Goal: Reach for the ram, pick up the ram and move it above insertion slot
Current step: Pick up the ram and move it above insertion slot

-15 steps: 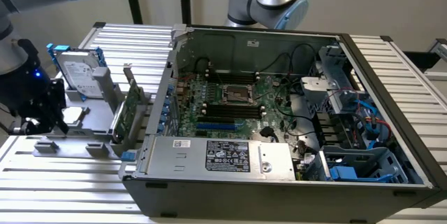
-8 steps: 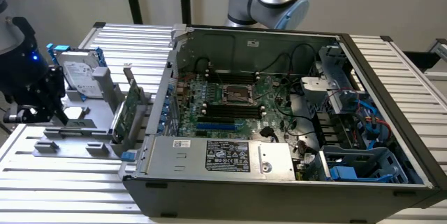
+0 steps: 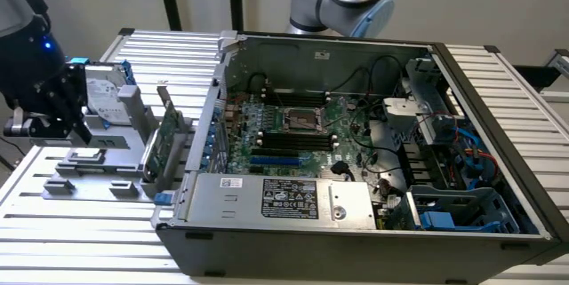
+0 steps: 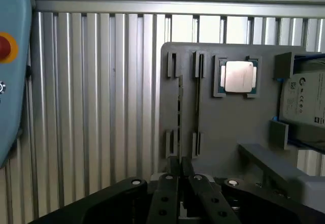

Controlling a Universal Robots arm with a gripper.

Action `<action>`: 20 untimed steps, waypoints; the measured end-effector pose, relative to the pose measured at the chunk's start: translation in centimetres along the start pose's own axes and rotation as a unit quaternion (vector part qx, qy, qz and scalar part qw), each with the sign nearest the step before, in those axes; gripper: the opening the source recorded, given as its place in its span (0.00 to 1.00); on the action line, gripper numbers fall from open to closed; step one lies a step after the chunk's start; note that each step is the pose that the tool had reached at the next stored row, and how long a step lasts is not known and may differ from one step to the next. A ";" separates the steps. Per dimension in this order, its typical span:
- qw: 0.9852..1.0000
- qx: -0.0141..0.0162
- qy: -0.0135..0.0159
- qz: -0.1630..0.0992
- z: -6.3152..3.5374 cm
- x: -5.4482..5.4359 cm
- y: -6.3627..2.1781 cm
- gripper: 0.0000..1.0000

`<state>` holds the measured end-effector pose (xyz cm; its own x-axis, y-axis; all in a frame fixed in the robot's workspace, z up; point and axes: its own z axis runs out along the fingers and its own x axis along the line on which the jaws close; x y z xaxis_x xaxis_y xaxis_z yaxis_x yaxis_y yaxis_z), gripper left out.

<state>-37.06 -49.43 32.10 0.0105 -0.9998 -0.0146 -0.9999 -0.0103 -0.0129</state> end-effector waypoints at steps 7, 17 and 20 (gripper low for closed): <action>1.000 -0.001 -0.002 0.000 -3.16 0.0 -3.07 0.14; 1.000 -0.003 -0.005 -0.001 -7.22 0.0 -7.66 0.14; 1.000 -0.004 -0.006 -0.001 -7.38 -0.1 -8.89 0.14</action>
<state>-28.27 -49.34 39.60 0.0127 -0.9996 -0.0269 -0.9999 -0.0125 -0.0059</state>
